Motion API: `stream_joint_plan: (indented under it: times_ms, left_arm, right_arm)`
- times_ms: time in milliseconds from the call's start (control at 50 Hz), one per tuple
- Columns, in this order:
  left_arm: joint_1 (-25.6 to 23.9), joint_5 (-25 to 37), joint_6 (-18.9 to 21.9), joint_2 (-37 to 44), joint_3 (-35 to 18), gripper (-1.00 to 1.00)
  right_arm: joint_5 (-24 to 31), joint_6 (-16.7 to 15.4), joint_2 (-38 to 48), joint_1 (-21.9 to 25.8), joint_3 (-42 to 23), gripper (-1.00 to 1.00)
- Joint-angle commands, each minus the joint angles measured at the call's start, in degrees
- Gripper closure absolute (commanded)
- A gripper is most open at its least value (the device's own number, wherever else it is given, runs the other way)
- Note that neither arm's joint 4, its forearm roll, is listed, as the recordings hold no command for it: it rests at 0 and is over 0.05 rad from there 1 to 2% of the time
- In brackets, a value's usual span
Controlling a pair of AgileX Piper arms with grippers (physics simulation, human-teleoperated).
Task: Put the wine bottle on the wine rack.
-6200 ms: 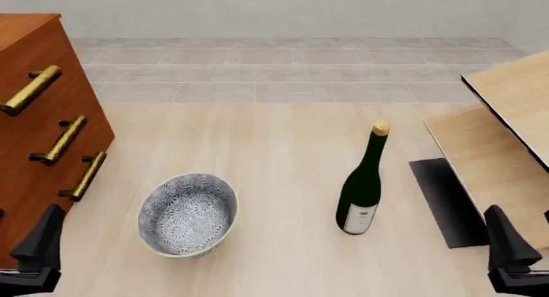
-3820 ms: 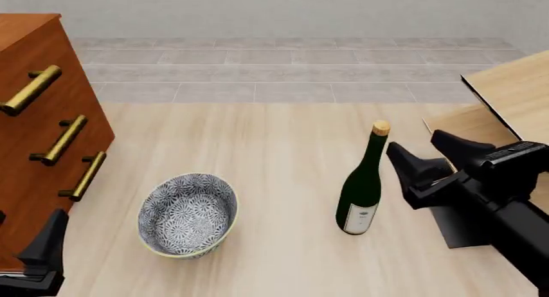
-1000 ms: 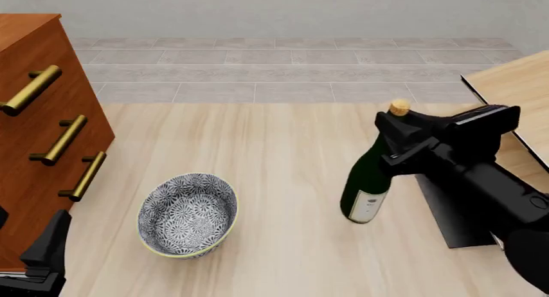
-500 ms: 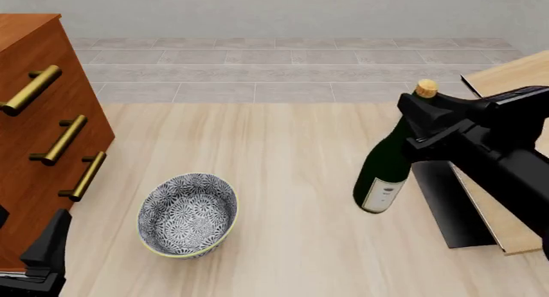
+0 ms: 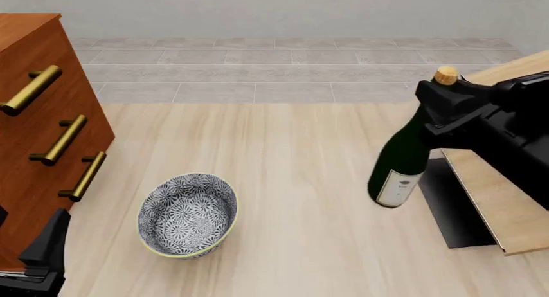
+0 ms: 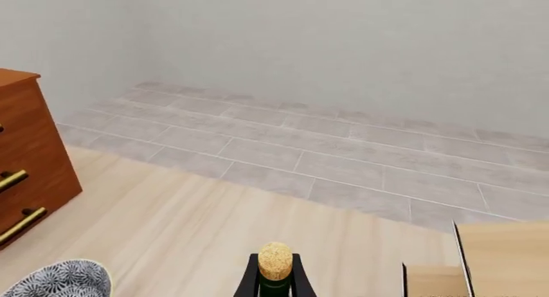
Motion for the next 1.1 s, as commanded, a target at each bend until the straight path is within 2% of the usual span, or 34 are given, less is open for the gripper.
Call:
stream_joint_plan:
  times_ms: [20,400,720,840,960,1020,1100]
  left_arm:
    - [0.2,-0.2,-0.2,0.0,0.0,-1.00]
    - [0.0,-0.1,-0.2,0.0,0.0,-1.00]
    - [0.0,-0.3,-0.3,0.0,0.0,-1.00]
    - [0.1,-0.4,-0.6,0.0,0.0,-1.00]
    - [0.1,-0.6,-0.6,0.0,0.0,-1.00]
    - [0.1,-0.8,-0.9,0.0,0.0,-1.00]
    - [0.2,-0.7,-0.9,0.0,0.0,-1.00]
  right_arm:
    - [3.9,0.9,-2.2,-1.9,-3.0,1.00]
    - [11.0,2.0,-3.2,-5.3,-8.4,1.00]
    - [14.0,1.0,-4.3,-7.4,-10.6,1.00]
    - [15.2,2.4,-4.4,-9.4,-11.9,1.00]
    - [16.7,1.9,-4.4,-9.9,-13.7,1.00]
    - [18.2,3.3,-4.7,-10.9,-15.5,1.00]
    - [18.9,3.5,-4.7,-11.5,-16.2,1.00]
